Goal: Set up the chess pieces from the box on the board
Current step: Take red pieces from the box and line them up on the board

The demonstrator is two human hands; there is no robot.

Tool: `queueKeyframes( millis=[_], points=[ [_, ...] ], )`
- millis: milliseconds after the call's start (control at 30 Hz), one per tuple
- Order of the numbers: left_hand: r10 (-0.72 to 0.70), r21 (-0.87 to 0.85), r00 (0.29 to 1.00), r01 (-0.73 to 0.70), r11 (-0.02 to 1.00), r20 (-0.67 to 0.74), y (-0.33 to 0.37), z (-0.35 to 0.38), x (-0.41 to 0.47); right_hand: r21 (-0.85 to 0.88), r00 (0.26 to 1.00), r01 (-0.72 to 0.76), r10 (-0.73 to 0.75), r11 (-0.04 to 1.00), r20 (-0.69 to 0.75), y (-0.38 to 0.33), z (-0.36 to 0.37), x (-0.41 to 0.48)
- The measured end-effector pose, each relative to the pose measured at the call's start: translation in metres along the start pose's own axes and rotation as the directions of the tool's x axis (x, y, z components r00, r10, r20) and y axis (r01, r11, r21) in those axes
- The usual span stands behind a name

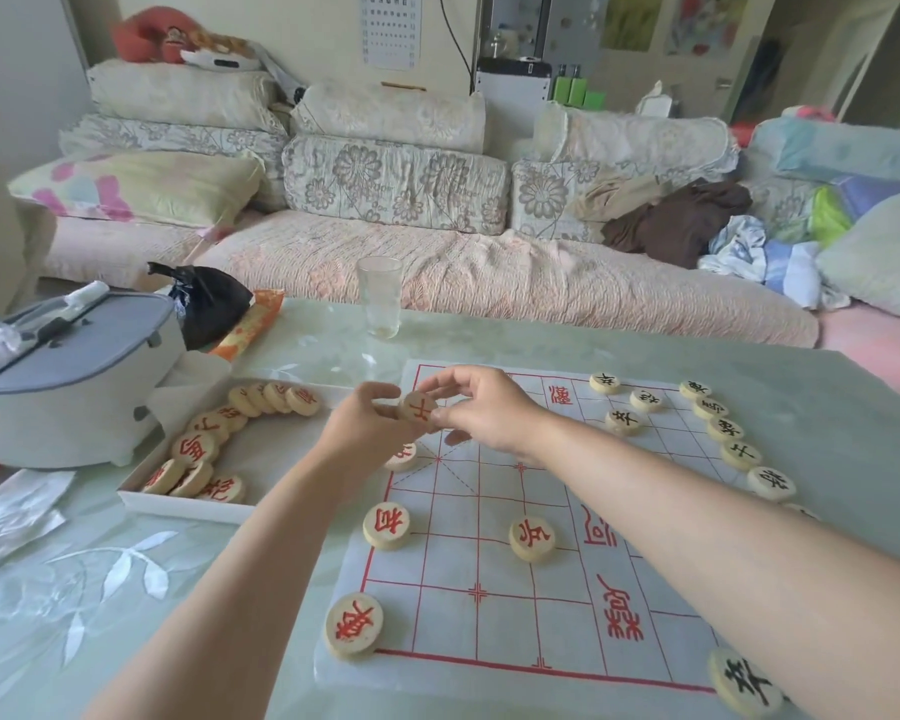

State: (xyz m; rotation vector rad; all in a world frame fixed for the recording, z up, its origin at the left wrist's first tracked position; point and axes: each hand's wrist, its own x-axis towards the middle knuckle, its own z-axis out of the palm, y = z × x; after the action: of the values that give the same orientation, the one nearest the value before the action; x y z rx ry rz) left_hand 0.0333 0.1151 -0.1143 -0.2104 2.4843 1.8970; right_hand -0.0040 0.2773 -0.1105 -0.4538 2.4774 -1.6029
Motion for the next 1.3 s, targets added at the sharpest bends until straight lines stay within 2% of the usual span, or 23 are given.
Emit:
queueKeyframes(
  millis=[133, 200, 267, 333, 400, 467, 533, 667, 900, 1067, 1167, 1300],
  points=[
    [-0.019, -0.127, 1.000, 0.021, 0.992, 0.022, -0.002, -0.014, -0.002, -0.047, 0.998, 0.058, -0.059, 0.997, -0.003, -0.009, 0.004, 0.000],
    [0.003, -0.135, 1.000, 0.002, 0.991, 0.030, -0.002, -0.020, -0.004, -0.086, 0.997, 0.078, -0.077, 0.993, 0.005, -0.011, 0.008, 0.000],
    [0.037, -0.069, 0.999, -0.035, 0.997, 0.020, -0.003, -0.021, -0.004, -0.132, 0.995, 0.102, -0.100, 0.986, 0.023, -0.012, 0.013, 0.003],
    [0.088, 0.140, 0.996, -0.083, 0.987, -0.030, -0.008, -0.020, 0.001, -0.221, 0.996, 0.092, -0.093, 0.971, 0.006, -0.009, 0.018, 0.008],
    [0.168, 0.479, 0.985, -0.125, 0.869, -0.048, -0.016, -0.020, 0.005, -0.365, 0.995, 0.023, -0.057, 0.931, -0.082, -0.002, 0.018, 0.016],
    [0.246, 0.724, 0.969, -0.192, 0.662, 0.031, -0.025, -0.018, 0.007, -0.445, 0.986, -0.079, 0.003, 0.892, -0.167, 0.010, 0.017, 0.024],
    [0.250, 0.815, 0.959, -0.252, 0.522, 0.137, -0.031, -0.016, 0.008, -0.474, 0.979, -0.137, 0.045, 0.870, -0.200, 0.022, 0.018, 0.032],
    [0.222, 0.854, 0.950, -0.297, 0.427, 0.220, -0.034, -0.015, 0.010, -0.504, 0.979, -0.152, 0.060, 0.850, -0.194, 0.029, 0.028, 0.046],
    [0.216, 0.856, 0.948, -0.307, 0.416, 0.235, -0.032, -0.014, 0.013, -0.618, 0.984, -0.148, 0.052, 0.772, -0.170, 0.028, 0.043, 0.055],
    [0.217, 0.812, 0.950, -0.307, 0.497, 0.226, -0.035, -0.016, 0.015, -0.652, 0.986, -0.121, 0.017, 0.749, -0.165, 0.020, 0.043, 0.056],
    [0.245, 0.762, 0.952, -0.295, 0.576, 0.184, -0.035, -0.026, 0.018, -0.629, 0.989, -0.055, -0.046, 0.775, -0.143, 0.009, 0.049, 0.054],
    [0.259, 0.776, 0.963, -0.223, 0.590, 0.080, -0.039, -0.057, 0.023, -0.559, 0.990, 0.059, -0.122, 0.827, -0.077, -0.018, 0.073, 0.048]
  ],
)
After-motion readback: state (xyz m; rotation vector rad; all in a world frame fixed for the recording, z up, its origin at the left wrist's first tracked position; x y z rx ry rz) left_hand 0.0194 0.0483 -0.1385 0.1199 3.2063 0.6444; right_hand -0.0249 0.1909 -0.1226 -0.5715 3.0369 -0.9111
